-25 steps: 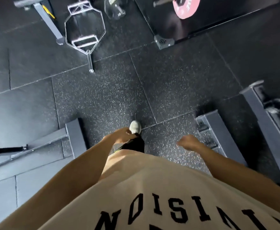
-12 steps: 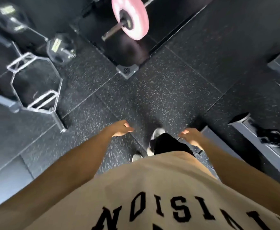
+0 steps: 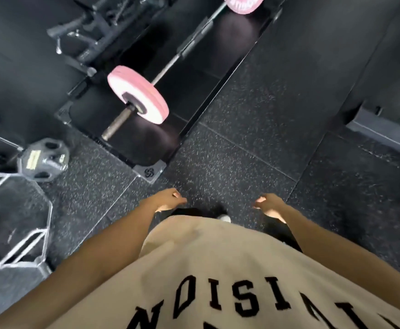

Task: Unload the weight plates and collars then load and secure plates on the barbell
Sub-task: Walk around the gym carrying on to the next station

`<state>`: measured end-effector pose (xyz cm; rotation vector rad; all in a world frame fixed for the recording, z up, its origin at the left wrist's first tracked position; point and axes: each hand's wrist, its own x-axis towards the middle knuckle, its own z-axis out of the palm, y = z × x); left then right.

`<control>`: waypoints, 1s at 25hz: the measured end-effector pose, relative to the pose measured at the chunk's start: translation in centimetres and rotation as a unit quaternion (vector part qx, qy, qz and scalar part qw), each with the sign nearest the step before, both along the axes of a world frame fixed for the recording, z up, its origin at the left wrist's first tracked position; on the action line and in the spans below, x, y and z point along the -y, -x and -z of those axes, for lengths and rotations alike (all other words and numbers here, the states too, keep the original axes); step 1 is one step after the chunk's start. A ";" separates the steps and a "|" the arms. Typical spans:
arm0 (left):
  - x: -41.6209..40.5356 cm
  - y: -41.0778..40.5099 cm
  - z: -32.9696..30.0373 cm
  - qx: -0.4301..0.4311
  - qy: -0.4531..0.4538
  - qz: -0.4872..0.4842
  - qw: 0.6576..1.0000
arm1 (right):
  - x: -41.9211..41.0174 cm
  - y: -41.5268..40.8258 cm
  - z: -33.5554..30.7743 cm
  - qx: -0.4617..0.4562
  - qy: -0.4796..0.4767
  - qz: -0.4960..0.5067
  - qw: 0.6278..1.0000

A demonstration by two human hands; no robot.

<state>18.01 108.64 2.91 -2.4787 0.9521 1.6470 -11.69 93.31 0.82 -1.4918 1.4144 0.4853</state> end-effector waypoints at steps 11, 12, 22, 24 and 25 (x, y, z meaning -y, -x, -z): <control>35.8 -7.8 2.4 -0.017 0.016 0.085 0.996 | 27.5 -6.0 2.0 -0.057 -0.001 0.088 0.995; 39.9 -8.8 2.3 -0.014 0.016 0.099 0.995 | 31.0 -6.5 1.7 -0.059 0.009 0.101 0.993; 76.6 -11.4 1.4 -0.040 -0.017 0.238 0.970 | 60.3 -8.4 0.8 -0.032 0.024 0.199 0.979; 83.2 -10.3 2.3 -0.040 -0.018 0.252 0.967 | 66.3 -7.5 1.9 -0.038 0.010 0.192 0.981; 86.9 -9.7 2.5 -0.037 -0.018 0.263 0.964 | 69.8 -6.7 2.3 -0.045 0.011 0.188 0.981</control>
